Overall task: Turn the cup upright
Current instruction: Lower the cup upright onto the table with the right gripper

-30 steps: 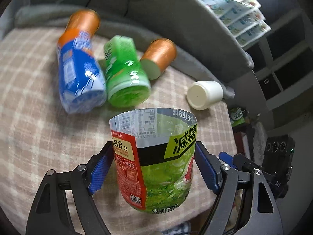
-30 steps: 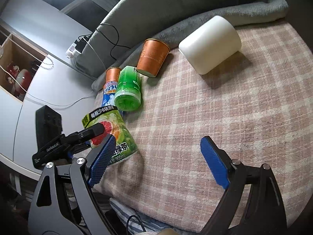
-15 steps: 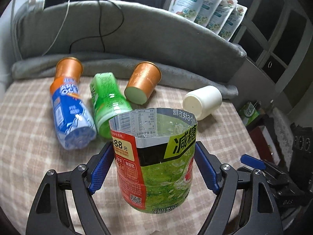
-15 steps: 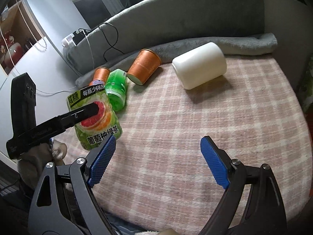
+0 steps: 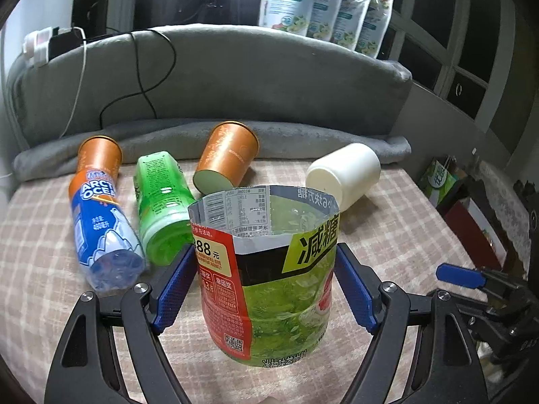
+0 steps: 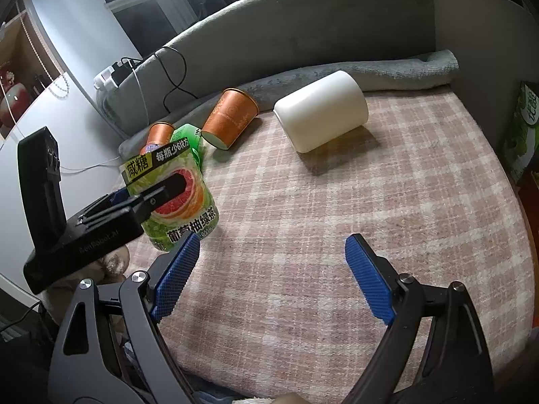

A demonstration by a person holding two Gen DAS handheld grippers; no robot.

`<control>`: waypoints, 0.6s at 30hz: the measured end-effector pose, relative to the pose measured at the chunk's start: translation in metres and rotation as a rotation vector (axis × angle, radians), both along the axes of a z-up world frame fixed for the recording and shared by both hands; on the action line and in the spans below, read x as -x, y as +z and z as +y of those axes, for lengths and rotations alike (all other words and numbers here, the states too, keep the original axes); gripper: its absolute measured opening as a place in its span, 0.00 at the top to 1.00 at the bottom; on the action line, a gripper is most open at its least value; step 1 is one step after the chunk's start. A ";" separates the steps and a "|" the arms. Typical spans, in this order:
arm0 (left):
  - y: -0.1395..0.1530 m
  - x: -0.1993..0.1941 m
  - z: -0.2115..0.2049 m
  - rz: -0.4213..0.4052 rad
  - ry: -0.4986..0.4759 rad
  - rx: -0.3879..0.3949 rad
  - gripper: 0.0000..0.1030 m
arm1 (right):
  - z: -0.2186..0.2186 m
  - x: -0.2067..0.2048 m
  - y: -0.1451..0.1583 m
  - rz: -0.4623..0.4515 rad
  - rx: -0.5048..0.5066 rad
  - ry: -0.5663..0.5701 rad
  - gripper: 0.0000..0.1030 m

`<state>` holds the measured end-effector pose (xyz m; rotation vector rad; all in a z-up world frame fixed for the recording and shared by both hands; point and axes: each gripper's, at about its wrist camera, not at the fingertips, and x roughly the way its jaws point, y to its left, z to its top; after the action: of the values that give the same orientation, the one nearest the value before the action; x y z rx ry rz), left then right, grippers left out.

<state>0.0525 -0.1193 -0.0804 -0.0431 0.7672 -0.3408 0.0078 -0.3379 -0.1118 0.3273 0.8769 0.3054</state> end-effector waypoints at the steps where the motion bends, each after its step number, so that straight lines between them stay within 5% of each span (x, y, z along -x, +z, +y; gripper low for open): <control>1: -0.001 0.001 0.000 0.002 -0.006 -0.002 0.21 | 0.000 0.000 0.000 0.000 -0.001 -0.002 0.12; 18: -0.008 0.013 0.006 0.037 -0.054 0.007 0.21 | 0.004 0.002 0.005 -0.006 -0.003 -0.004 0.12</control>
<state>0.0394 -0.1133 -0.0883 -0.0354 0.8044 -0.3947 0.0057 -0.3335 -0.1070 0.3313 0.8701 0.3035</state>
